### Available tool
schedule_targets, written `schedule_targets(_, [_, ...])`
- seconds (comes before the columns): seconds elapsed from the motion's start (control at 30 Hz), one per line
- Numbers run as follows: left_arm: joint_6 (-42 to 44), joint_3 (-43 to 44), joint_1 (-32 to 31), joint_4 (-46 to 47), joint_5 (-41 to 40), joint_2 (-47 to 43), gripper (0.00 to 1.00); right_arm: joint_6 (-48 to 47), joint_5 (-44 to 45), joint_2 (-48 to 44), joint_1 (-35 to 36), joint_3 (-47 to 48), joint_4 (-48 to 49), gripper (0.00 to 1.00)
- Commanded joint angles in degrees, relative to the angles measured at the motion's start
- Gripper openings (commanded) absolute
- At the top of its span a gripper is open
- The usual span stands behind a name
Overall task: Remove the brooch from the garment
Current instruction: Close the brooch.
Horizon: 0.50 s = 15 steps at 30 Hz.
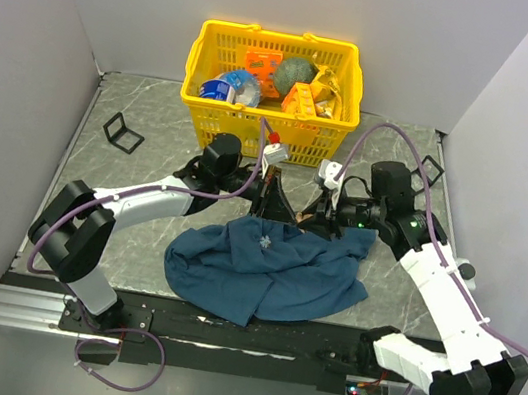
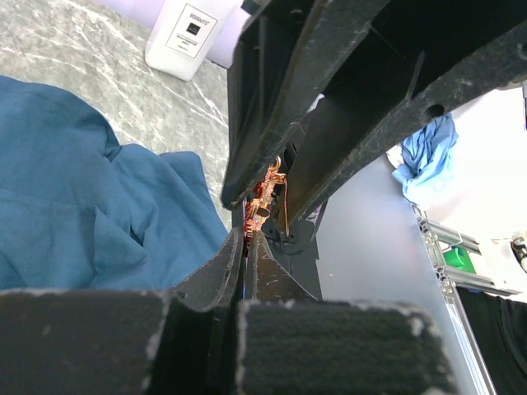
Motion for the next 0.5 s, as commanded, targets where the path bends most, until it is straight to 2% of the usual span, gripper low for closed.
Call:
schedule_targets(0.0, [0.7,2.5,-0.3,2.0,1.1,-2.3,0.01,-0.5,-2.7,0.0,0.4,2.2,0.5,0.43])
schedule_targets(0.27, [1.2,2.4,-0.3,1.9,1.3,-2.8,0.01,0.1,-6.6,1.0,-0.5,3.9,-0.8,0.44])
schedule_targets(0.47, [1.3,2.4,-0.3,1.9,1.3,-3.0,0.01,-0.1,-5.5,1.3,-0.6,3.9,-0.7,0.4])
